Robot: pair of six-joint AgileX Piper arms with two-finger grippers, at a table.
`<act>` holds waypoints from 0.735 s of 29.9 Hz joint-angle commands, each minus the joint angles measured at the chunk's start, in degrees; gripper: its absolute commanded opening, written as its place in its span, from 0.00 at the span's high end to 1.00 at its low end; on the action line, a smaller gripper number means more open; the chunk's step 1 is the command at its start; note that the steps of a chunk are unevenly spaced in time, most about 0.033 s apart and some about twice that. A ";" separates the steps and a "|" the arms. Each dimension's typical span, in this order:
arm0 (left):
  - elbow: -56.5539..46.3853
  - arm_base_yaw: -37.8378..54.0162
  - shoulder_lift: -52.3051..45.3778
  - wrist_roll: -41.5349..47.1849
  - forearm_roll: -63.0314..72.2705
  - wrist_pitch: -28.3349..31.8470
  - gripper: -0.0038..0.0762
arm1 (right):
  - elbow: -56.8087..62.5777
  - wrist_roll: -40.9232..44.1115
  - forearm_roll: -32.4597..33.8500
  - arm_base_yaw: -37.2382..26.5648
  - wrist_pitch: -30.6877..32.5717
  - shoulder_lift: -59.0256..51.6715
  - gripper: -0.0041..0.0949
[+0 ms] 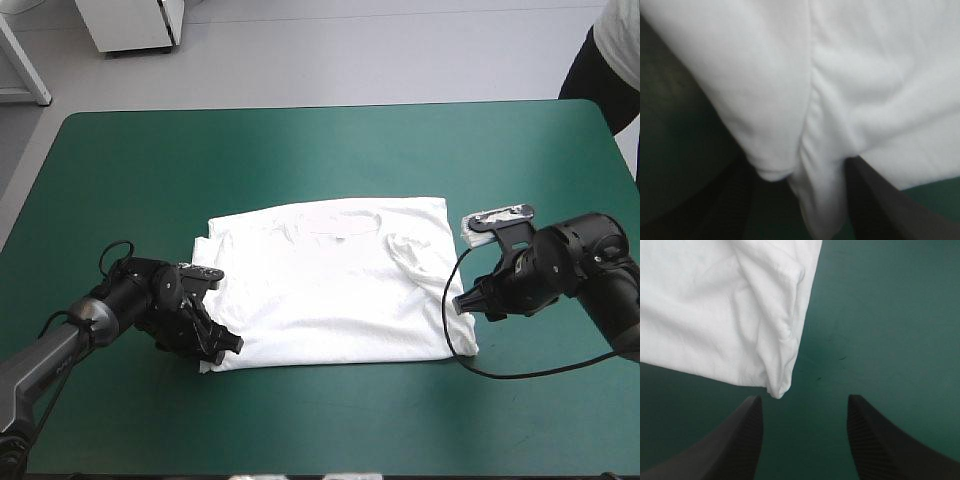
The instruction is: Fold the cloth
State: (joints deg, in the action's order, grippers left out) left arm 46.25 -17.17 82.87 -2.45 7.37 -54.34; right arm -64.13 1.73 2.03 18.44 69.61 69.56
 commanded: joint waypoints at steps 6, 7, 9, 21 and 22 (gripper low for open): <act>-1.14 -1.02 4.25 -1.66 4.08 5.17 0.80 | 9.68 -1.28 -6.07 -0.03 -9.59 -1.66 0.46; -1.14 -1.16 4.85 -1.66 4.27 5.32 0.84 | 11.13 -1.73 -6.61 -0.03 -10.55 -1.66 0.46; -1.14 -1.46 5.47 -1.66 4.14 6.05 0.90 | 13.62 -1.73 -8.37 -0.03 -12.84 -1.66 0.46; -1.14 -1.54 5.57 -2.84 5.29 7.49 0.96 | 17.69 -2.24 -6.94 0.11 -21.16 5.47 0.46; -1.14 -1.54 5.57 -3.16 5.26 7.49 0.96 | 17.69 -2.71 -7.54 0.11 -21.59 6.51 0.46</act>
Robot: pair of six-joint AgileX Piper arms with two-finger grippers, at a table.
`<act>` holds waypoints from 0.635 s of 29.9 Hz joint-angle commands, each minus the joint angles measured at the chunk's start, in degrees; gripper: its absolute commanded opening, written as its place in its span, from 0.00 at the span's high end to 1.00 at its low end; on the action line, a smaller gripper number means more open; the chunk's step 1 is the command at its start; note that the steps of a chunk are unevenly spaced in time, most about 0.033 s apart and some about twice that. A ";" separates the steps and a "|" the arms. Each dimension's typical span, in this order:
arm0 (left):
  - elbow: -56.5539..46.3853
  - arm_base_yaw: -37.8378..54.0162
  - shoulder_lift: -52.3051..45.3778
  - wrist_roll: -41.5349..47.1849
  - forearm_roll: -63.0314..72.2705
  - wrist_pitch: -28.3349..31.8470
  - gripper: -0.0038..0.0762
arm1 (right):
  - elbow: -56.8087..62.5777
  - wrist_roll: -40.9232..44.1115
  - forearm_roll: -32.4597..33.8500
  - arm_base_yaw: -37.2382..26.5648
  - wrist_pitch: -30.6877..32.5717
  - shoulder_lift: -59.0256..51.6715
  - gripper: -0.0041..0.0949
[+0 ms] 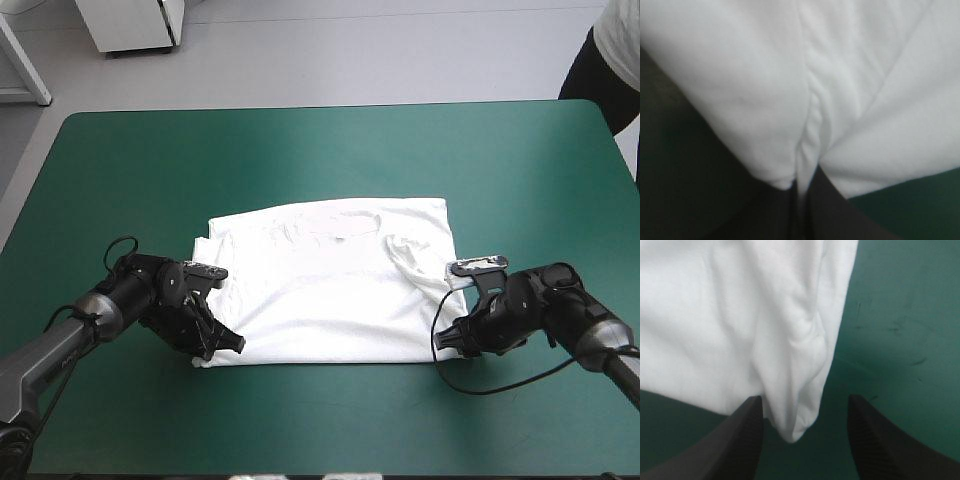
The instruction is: Fold the cloth
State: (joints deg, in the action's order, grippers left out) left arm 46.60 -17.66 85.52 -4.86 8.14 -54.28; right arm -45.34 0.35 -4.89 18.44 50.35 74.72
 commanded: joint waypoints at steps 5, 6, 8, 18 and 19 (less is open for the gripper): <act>-1.49 -1.04 2.93 -0.90 5.02 7.43 0.96 | -1.10 -2.18 -2.02 0.11 -5.11 7.55 0.46; -1.49 -1.04 2.93 -1.03 5.31 7.43 0.96 | -1.10 -2.30 -2.45 0.11 -5.26 8.34 0.46; -1.49 -1.04 2.93 -1.18 5.43 7.10 0.96 | -1.10 -3.62 -4.06 0.11 -5.26 9.85 0.48; 0.48 -1.04 0.79 -1.40 5.43 5.31 0.96 | -1.32 -6.09 -7.41 0.20 -2.34 8.20 0.97; 0.89 -1.04 -0.05 -1.40 5.43 4.85 0.96 | -1.58 -5.98 -7.41 0.20 -1.66 7.48 0.97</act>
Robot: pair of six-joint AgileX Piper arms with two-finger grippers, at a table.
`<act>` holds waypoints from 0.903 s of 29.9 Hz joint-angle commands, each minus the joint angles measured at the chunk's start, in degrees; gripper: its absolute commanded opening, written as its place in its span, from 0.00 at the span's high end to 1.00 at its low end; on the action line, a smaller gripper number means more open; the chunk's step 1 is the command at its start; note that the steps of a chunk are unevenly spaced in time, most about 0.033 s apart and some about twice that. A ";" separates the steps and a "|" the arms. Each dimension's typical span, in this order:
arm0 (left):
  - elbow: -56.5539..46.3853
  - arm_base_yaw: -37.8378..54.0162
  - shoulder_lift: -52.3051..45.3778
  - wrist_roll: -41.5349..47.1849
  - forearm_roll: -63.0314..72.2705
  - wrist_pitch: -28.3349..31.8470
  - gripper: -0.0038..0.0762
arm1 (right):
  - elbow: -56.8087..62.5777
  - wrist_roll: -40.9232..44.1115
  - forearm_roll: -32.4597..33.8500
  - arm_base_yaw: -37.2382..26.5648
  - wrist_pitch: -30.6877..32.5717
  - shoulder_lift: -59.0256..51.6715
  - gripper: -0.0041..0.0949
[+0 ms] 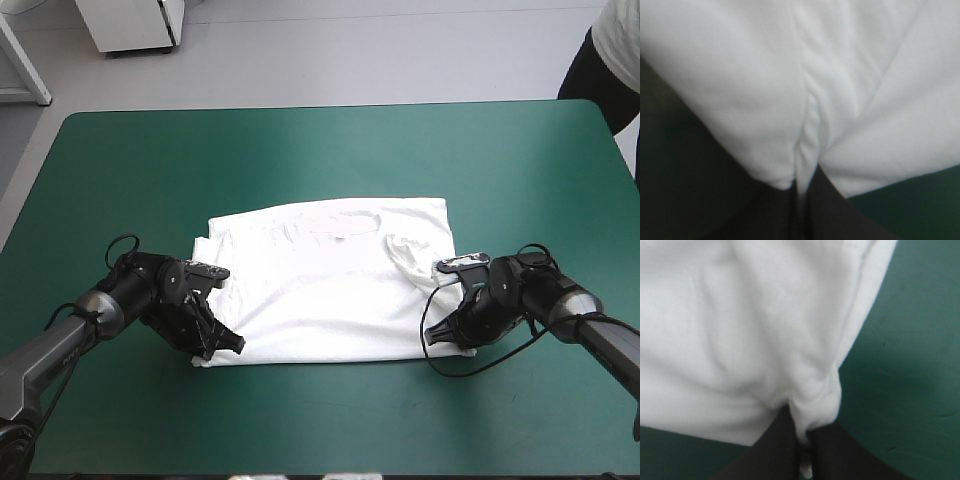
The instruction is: Fold the cloth
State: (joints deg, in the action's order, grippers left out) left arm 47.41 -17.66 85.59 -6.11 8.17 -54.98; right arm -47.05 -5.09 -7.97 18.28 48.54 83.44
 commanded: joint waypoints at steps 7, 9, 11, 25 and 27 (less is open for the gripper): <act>2.00 -1.04 -7.62 0.10 5.40 -0.25 0.96 | -3.17 0.56 -4.33 0.36 5.96 -7.19 0.97; 2.67 -1.04 -9.99 0.34 5.40 -2.04 0.96 | -4.76 0.96 -4.33 0.36 7.42 -8.91 0.97; 3.75 -1.04 -12.81 0.69 5.40 -4.00 0.96 | -6.82 1.53 -3.78 0.36 9.10 -10.46 0.97; 19.82 -1.04 -20.17 2.30 1.03 -10.16 0.96 | -23.79 4.13 2.35 0.36 14.48 -13.70 0.97; 20.63 -1.04 -19.43 2.74 -0.77 -9.29 0.96 | -24.55 5.55 5.40 0.36 12.34 -13.70 0.97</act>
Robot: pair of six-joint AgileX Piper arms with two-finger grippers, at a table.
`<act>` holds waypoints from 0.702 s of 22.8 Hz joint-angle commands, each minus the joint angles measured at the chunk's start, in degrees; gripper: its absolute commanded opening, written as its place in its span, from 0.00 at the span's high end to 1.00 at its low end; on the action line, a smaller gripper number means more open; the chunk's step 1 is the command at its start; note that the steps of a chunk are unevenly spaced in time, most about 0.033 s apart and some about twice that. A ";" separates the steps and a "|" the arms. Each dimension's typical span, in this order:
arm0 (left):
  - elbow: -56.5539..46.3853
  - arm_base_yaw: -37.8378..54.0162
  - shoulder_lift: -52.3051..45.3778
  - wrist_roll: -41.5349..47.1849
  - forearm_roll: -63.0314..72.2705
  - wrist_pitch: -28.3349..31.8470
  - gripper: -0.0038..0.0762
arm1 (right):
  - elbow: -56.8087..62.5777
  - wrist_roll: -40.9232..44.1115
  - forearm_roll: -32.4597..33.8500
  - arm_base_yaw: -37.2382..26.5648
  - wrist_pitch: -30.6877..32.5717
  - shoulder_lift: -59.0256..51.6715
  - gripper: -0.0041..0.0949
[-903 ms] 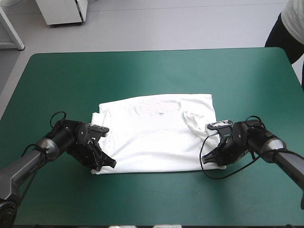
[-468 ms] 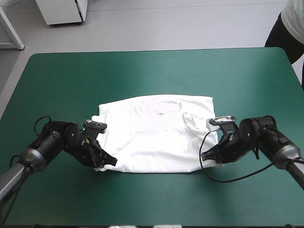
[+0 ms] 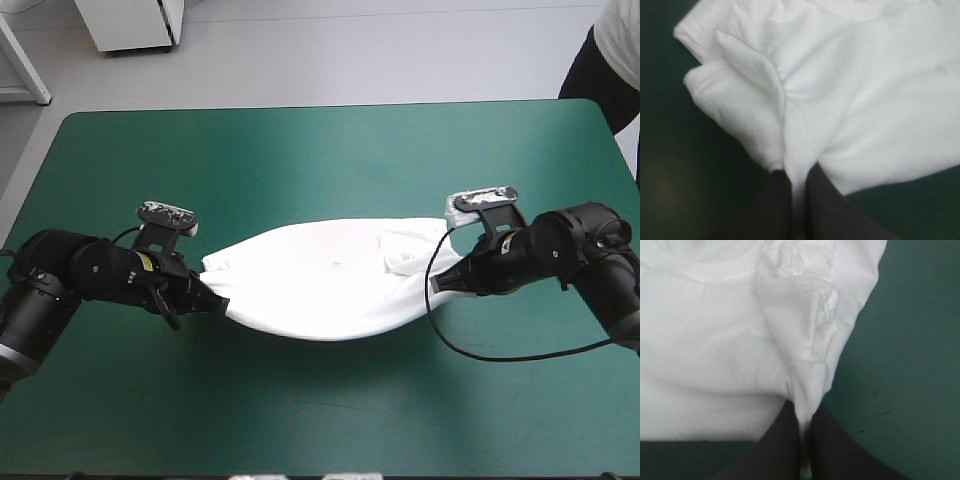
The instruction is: Fold the cloth
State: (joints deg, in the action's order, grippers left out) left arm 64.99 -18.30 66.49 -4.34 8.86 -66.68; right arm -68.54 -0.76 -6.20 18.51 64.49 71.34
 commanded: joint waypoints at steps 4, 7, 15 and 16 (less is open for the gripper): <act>3.44 -0.40 2.50 2.58 -4.91 6.88 0.96 | -3.51 4.97 11.22 0.01 -10.63 -0.96 0.97; 3.44 -0.40 4.22 3.01 -6.22 11.77 0.96 | -3.54 8.06 15.13 0.01 -15.77 0.92 0.97; 3.44 -0.30 10.77 3.16 -10.51 19.67 0.96 | -3.74 8.46 16.17 0.01 -28.82 12.47 0.97; 3.44 -0.30 12.16 3.65 -12.02 21.23 0.96 | -3.86 8.60 15.92 0.01 -30.35 14.72 0.97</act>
State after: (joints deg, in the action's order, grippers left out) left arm 66.47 -18.30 78.36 -1.65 -0.81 -50.57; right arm -70.30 7.62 8.50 18.51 40.15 84.43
